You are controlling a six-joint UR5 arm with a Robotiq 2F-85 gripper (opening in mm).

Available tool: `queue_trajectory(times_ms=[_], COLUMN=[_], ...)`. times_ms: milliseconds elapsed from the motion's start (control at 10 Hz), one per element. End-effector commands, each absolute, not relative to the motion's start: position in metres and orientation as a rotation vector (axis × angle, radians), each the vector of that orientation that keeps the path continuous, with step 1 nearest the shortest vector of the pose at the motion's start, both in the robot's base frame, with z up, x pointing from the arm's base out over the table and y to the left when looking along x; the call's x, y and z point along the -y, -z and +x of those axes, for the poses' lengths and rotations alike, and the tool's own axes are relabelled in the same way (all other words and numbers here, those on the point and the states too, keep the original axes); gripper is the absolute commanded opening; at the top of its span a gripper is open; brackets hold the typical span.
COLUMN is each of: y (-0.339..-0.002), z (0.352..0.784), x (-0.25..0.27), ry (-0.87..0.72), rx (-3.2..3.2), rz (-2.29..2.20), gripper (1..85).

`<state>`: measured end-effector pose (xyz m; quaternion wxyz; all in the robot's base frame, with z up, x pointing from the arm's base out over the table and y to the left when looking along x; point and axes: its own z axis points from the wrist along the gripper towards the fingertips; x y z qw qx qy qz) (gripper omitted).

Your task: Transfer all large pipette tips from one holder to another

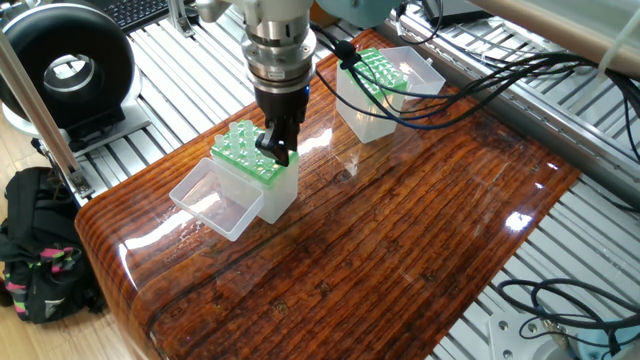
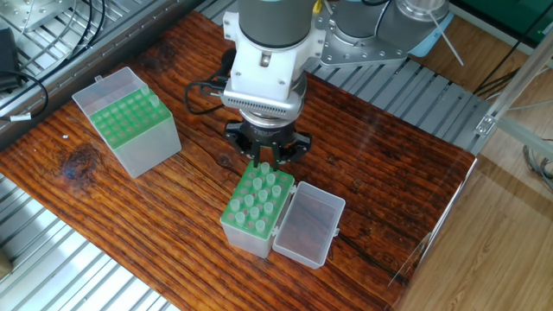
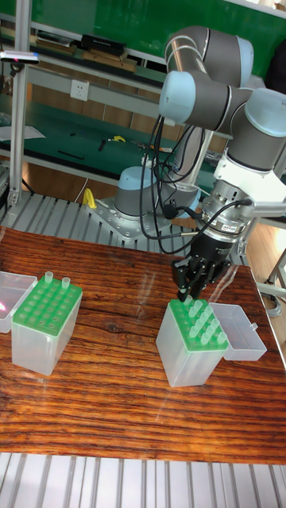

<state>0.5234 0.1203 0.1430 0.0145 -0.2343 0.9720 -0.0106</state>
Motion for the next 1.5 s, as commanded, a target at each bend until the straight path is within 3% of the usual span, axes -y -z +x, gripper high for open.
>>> queue_trajectory(times_ms=[0, 1400], y=[-0.1413, -0.1427], z=[0.5283, 0.5280], x=[-0.1255, -0.1240], ry=[0.002, 0.010], rx=[-3.012, -3.013], rz=[-0.722, -0.708], gripper=[34.0, 22.7])
